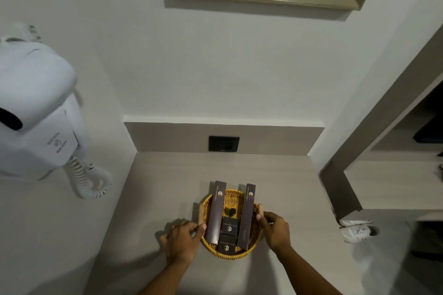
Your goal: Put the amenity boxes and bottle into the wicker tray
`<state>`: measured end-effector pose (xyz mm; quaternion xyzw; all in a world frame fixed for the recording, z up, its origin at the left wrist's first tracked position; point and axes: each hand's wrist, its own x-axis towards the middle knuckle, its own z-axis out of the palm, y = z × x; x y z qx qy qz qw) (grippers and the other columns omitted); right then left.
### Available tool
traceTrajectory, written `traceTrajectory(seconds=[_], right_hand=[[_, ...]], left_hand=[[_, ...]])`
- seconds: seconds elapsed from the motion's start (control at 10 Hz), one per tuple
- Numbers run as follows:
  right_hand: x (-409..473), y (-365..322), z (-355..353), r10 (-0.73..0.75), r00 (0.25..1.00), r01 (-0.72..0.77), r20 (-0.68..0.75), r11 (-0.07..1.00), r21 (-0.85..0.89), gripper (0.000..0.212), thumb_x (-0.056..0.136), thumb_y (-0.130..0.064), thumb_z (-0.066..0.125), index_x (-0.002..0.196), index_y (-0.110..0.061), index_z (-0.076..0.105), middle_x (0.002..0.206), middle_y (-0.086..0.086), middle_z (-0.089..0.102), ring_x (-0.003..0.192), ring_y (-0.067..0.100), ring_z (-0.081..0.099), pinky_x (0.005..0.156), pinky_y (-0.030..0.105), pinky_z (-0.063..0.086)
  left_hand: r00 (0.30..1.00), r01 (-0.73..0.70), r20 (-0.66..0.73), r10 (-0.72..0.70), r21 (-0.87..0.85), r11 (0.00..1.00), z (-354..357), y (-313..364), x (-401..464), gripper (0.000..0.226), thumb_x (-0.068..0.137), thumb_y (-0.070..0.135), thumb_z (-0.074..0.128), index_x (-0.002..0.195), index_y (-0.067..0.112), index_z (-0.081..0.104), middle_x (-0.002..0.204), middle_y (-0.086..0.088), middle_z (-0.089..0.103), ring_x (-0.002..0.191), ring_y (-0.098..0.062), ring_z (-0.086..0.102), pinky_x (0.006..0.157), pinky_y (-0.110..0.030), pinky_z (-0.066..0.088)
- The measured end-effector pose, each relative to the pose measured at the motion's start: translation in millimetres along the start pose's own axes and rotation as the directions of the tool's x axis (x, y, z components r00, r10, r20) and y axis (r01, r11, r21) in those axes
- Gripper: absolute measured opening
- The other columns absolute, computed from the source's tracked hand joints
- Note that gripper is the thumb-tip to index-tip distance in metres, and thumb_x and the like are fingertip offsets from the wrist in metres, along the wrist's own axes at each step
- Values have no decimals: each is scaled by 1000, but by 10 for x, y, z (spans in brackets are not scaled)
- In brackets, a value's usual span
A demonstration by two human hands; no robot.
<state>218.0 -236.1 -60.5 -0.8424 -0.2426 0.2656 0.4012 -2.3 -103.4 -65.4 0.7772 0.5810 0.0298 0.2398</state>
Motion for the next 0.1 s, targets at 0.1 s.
traceTrajectory(seconds=[0.1], right_hand=[[6, -26, -93, -14, 995, 18, -99, 999, 40, 41, 90, -40, 57, 114, -7, 64, 104, 11, 69, 93, 25, 63, 83, 43, 56]], left_hand=[[999, -23, -45, 25, 49, 999, -85, 23, 66, 42, 92, 72, 39, 111, 43, 62, 115, 18, 63, 116, -9, 52, 92, -36, 26]])
